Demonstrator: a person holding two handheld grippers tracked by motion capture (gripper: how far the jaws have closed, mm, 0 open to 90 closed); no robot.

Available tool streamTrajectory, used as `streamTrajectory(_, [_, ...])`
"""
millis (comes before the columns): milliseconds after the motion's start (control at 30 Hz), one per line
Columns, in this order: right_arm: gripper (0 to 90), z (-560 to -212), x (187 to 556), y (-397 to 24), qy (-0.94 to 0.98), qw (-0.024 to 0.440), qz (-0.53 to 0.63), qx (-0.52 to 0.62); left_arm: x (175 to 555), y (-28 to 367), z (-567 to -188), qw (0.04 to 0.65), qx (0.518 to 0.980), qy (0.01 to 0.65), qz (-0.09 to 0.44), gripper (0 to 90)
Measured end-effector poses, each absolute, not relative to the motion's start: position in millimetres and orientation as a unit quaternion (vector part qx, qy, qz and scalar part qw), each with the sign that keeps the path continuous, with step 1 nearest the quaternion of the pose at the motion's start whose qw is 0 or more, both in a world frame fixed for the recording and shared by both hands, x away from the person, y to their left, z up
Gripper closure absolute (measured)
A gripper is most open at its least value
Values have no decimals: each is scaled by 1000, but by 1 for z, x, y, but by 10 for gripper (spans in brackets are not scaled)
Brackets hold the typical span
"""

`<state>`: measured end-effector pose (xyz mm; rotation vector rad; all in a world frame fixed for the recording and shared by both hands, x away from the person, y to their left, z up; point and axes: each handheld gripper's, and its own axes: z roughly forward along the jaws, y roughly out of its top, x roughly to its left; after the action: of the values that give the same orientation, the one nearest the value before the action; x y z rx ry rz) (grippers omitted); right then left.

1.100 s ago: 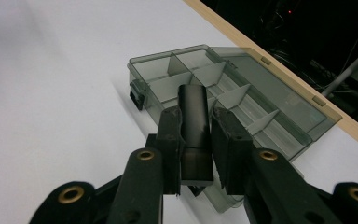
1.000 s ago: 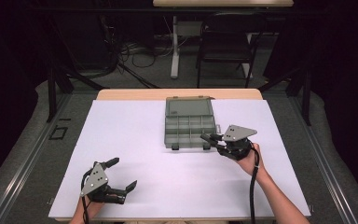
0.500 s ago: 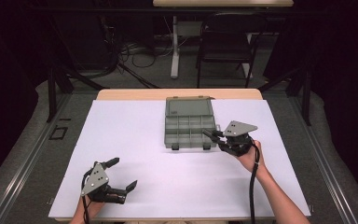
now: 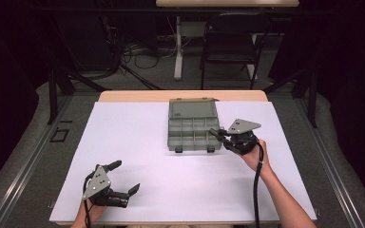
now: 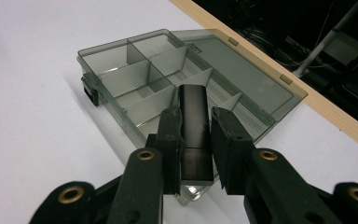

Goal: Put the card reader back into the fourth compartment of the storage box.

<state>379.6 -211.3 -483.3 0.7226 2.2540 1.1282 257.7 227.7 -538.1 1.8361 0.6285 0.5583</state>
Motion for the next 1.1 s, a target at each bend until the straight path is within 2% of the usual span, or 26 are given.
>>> streamTrajectory(1100, [736, -482, 407, -191, 824, 270, 397, 302, 258, 228, -538, 532, 768, 267, 237, 5])
